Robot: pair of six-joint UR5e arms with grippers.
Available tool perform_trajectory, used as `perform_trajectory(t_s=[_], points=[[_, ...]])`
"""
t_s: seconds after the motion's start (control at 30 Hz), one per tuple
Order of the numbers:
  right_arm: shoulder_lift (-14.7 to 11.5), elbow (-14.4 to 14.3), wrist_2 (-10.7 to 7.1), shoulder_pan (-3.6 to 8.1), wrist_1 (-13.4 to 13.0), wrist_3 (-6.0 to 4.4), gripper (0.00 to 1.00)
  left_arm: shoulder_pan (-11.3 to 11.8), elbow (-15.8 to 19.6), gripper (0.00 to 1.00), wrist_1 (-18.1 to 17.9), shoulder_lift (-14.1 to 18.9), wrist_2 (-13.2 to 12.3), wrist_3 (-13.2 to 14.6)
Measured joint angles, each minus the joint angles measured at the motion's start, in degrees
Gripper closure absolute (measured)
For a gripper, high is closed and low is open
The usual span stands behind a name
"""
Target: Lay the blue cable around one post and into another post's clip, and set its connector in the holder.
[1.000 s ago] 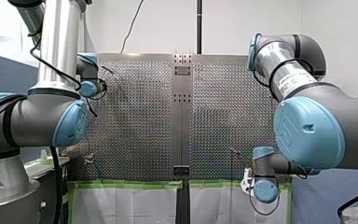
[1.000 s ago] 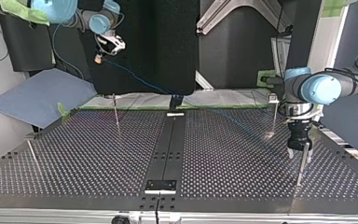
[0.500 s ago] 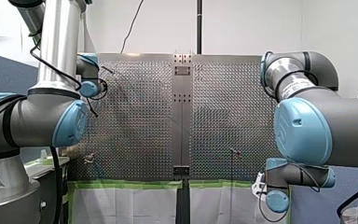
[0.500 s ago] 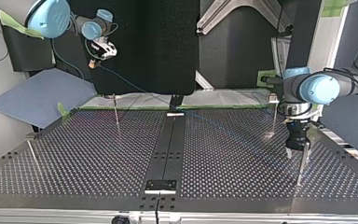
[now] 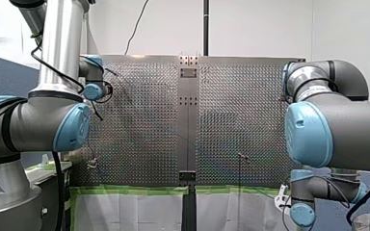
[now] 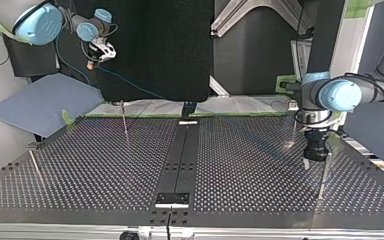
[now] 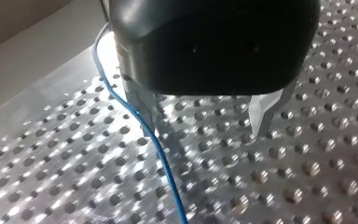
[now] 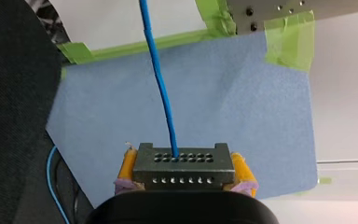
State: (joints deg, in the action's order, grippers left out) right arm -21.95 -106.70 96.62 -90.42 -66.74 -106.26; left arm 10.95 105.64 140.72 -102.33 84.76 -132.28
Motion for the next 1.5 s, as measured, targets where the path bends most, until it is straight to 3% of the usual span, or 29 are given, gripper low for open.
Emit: perform_trajectory(t_s=[0.1, 0.23, 0.53, 0.7, 0.87, 1.17, 1.5], points=[[-0.2, 0.2, -1.17, 1.16, -0.1, 1.31, 1.0, -0.8, 0.0, 0.0, 0.6, 0.0, -1.0, -0.1], [-1.2, 0.6, -3.07, 1.51, -0.1, 2.37, 1.0, -1.9, 0.0, 0.0, 1.7, 0.0, -1.2, -0.2], [-1.8, 1.4, -7.98, 0.48, -0.3, 3.53, 1.0, -3.7, 0.0, 0.0, 5.0, 0.0, 1.5, -0.4], [-2.8, 1.7, -10.67, -0.13, -0.6, 3.9, 1.0, -4.8, 0.0, 0.0, 7.9, 0.0, 4.1, 1.4], [-3.7, 2.1, -12.42, -0.59, -0.4, 3.87, 1.0, -6.1, 0.1, 0.0, 10.3, 0.0, 5.1, 3.5], [-3.8, 3.1, -13.45, -1.06, 0.6, 3.37, 1.0, -8.1, 2.5, 0.0, 12.7, 0.5, 8.1, 6.5], [-3.7, 3.2, -13.36, -1.73, 1.1, 3.41, 1.0, -8.8, 8.0, 0.0, 8.0, 4.7, 11.5, 6.4]])
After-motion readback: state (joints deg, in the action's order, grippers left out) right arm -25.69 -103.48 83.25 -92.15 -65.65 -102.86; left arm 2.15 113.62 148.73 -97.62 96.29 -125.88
